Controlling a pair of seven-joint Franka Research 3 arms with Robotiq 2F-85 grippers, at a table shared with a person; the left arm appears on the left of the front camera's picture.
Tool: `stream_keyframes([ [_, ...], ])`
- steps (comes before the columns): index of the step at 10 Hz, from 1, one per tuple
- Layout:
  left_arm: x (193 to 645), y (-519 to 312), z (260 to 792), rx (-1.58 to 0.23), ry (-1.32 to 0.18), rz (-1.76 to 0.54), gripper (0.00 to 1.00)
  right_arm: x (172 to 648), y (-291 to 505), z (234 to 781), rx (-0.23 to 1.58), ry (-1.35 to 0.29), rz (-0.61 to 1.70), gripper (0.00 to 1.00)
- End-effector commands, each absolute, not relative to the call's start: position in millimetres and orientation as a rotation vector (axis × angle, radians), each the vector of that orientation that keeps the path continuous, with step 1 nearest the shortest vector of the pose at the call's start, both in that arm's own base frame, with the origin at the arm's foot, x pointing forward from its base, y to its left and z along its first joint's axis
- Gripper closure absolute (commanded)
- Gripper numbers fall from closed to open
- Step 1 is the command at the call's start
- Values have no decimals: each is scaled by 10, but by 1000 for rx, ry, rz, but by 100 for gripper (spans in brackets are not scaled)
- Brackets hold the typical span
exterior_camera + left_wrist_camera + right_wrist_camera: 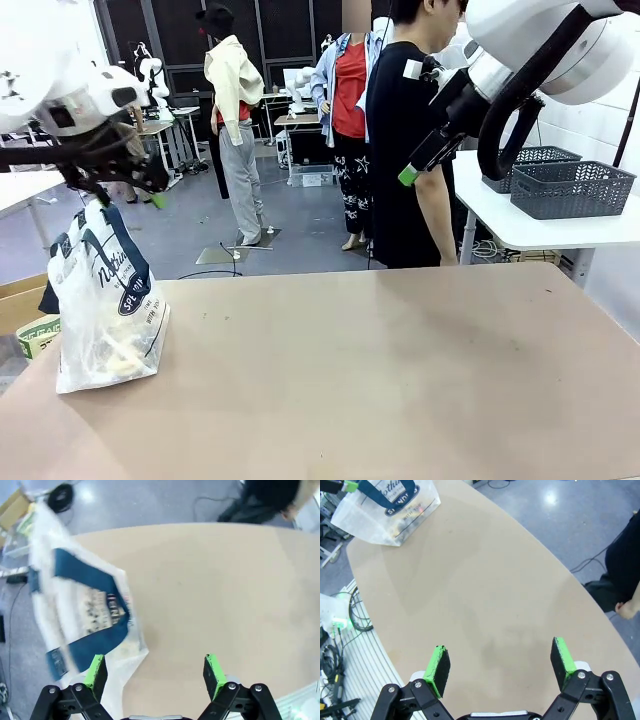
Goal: Transfer purchased items from the store into the shopping bag.
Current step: Move the Reusable shopping bag to the right side of the table.
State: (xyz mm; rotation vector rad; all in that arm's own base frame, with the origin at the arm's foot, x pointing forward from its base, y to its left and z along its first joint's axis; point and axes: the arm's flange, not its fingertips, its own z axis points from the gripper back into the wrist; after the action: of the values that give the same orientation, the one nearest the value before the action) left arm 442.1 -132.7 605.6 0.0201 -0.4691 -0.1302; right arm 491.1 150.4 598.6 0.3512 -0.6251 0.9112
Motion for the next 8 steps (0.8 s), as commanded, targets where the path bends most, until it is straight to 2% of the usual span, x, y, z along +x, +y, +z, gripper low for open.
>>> stream_keyframes([
  [1, 4765, -1373, 5919, -56, -411, -364, 0, 4874, 1483, 5964, 341, -616, 921, 0],
  [4, 5070, -1334, 5975, -175, -541, -686, 0, 4874, 1483, 5964, 341, -616, 921, 0],
  [6, 5199, -1267, 5973, -294, -550, -842, 0, 4874, 1483, 5964, 341, -616, 921, 0],
  [8, 5204, -1211, 5953, -343, -566, -896, 0, 4874, 1483, 5964, 341, -616, 921, 0],
])
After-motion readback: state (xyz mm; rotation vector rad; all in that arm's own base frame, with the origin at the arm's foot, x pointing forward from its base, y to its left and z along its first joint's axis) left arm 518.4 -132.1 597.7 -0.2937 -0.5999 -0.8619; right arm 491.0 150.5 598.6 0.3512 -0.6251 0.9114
